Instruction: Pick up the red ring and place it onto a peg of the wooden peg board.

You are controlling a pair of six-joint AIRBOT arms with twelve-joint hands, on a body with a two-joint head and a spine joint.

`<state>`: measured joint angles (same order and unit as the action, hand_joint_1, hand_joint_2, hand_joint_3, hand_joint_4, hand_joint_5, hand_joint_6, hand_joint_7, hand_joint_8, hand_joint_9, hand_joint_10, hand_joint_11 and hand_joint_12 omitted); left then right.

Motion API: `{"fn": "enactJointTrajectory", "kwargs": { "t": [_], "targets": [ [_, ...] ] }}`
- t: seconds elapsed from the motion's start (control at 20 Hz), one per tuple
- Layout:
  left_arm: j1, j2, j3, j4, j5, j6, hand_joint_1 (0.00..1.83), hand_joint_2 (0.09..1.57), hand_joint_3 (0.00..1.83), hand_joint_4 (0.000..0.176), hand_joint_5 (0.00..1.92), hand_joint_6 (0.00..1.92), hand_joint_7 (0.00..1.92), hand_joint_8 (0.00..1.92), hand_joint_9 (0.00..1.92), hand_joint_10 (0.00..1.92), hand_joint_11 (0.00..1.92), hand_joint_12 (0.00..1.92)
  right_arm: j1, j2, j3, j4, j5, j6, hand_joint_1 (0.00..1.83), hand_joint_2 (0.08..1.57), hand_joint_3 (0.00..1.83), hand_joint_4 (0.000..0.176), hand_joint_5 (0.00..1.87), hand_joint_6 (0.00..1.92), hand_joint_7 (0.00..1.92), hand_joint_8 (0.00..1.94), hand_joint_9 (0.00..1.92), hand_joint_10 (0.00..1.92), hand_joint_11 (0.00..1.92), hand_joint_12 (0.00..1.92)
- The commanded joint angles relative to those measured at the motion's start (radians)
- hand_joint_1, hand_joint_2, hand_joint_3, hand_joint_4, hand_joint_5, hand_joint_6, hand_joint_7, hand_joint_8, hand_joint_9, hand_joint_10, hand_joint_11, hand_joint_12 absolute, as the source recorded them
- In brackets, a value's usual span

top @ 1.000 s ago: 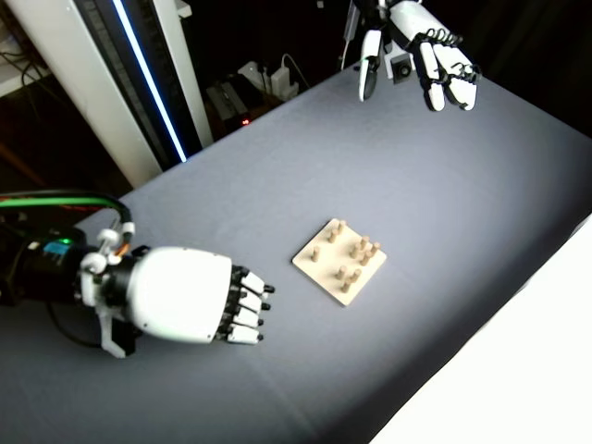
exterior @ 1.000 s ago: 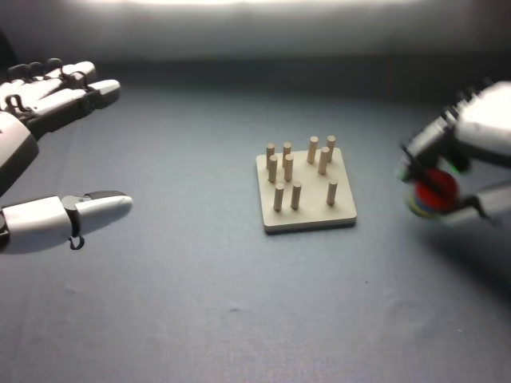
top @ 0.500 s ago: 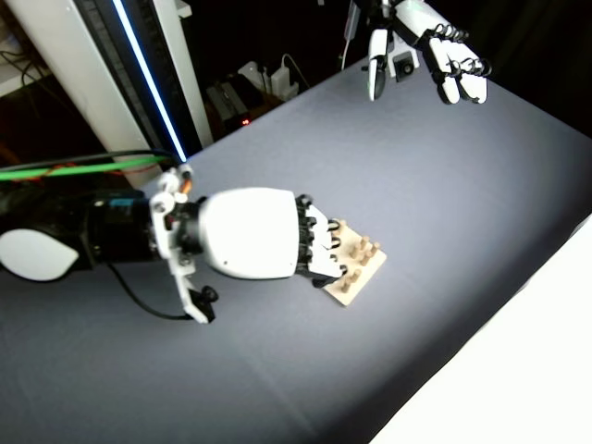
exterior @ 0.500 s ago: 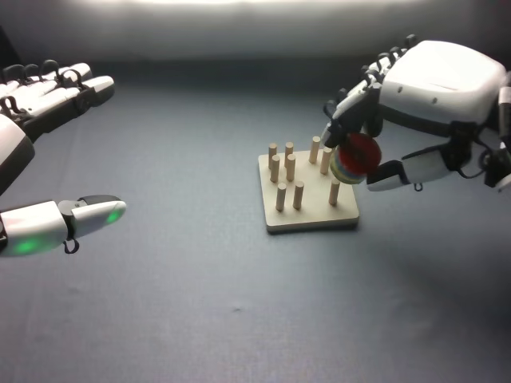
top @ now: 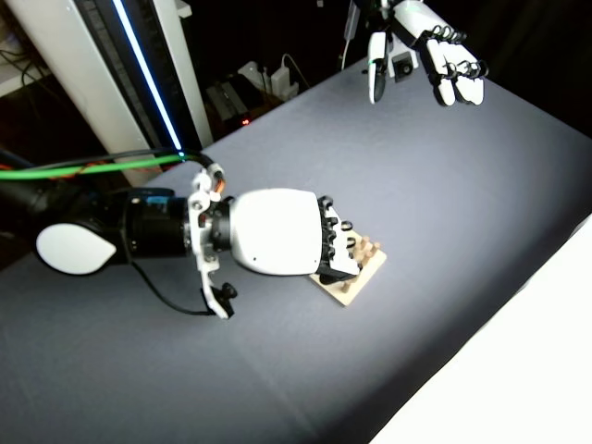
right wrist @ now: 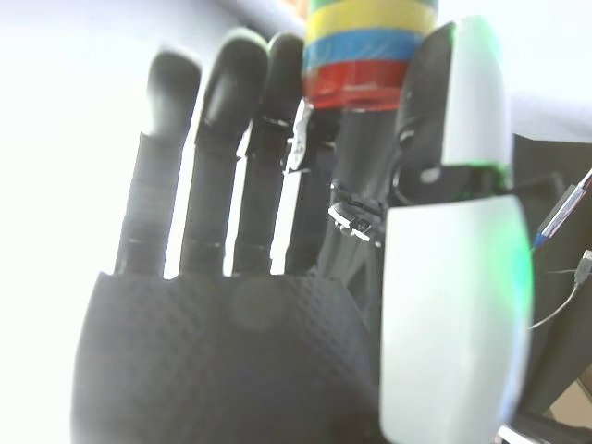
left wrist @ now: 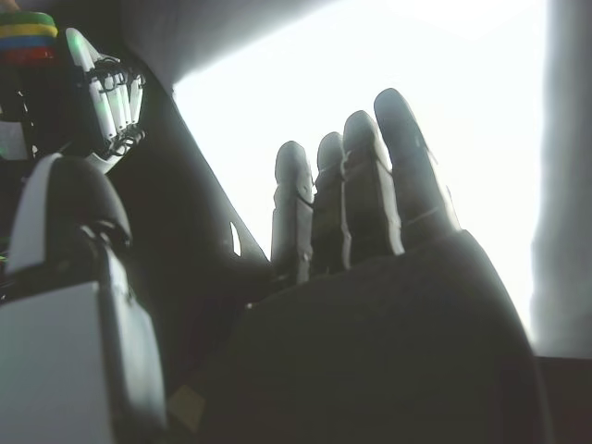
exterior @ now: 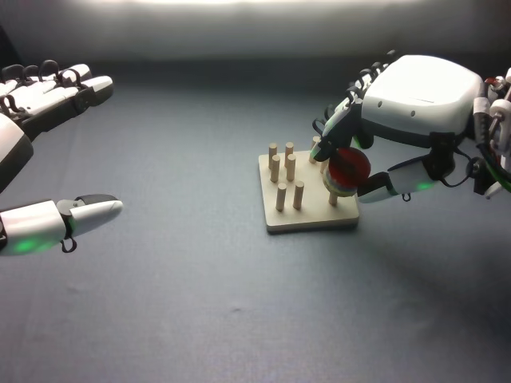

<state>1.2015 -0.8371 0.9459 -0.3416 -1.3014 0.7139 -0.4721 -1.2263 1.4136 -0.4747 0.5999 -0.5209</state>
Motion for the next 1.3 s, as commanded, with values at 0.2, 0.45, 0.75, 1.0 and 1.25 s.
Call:
{"fn": "enactJointTrajectory", "kwargs": {
  "t": [0.2,0.45,0.75,1.0,1.25],
  "targets": [
    [-0.007,0.0,-0.003,0.003,-0.131,-0.002,0.71,1.05,0.0,0.0,0.26,0.0,0.15,0.0,0.15,0.0,0.0,0.5,0.014,-0.006,0.002,0.022,0.076,0.0,1.29,1.05,0.0,0.0,1.24,0.33,1.1,1.01,1.04,0.94,0.82,1.39],
    [-0.007,-0.002,-0.002,0.003,-0.129,-0.002,0.73,1.04,0.0,0.0,0.27,0.0,0.15,0.0,0.15,0.0,0.0,0.53,0.011,-0.011,0.002,0.019,0.075,0.0,1.39,1.08,0.0,0.0,1.06,0.65,1.06,0.91,0.96,1.19,0.8,1.32],
    [-0.007,-0.003,-0.001,0.003,-0.129,-0.002,0.73,1.05,0.0,0.002,0.27,0.0,0.14,0.0,0.14,0.0,0.0,0.46,-0.003,-0.013,0.002,0.018,0.073,0.0,1.28,1.1,0.0,0.0,1.08,0.5,1.01,1.21,0.99,1.04,0.71,1.49],
    [-0.007,-0.004,0.001,0.003,-0.128,-0.002,0.7,1.05,0.0,0.011,0.27,0.0,0.13,0.0,0.12,0.01,0.0,0.4,-0.01,-0.013,0.006,0.018,0.057,0.0,1.38,1.12,0.0,0.0,1.03,0.58,0.98,1.14,0.88,1.34,0.66,1.44],
    [-0.007,-0.005,0.001,0.004,-0.129,-0.004,0.66,1.04,0.0,0.0,0.27,0.0,0.13,0.0,0.12,0.0,0.0,0.48,-0.011,-0.026,0.014,0.018,0.052,0.0,1.13,0.99,0.0,0.0,0.72,0.07,0.67,0.2,0.7,0.4,0.46,1.07]
  ]
}}
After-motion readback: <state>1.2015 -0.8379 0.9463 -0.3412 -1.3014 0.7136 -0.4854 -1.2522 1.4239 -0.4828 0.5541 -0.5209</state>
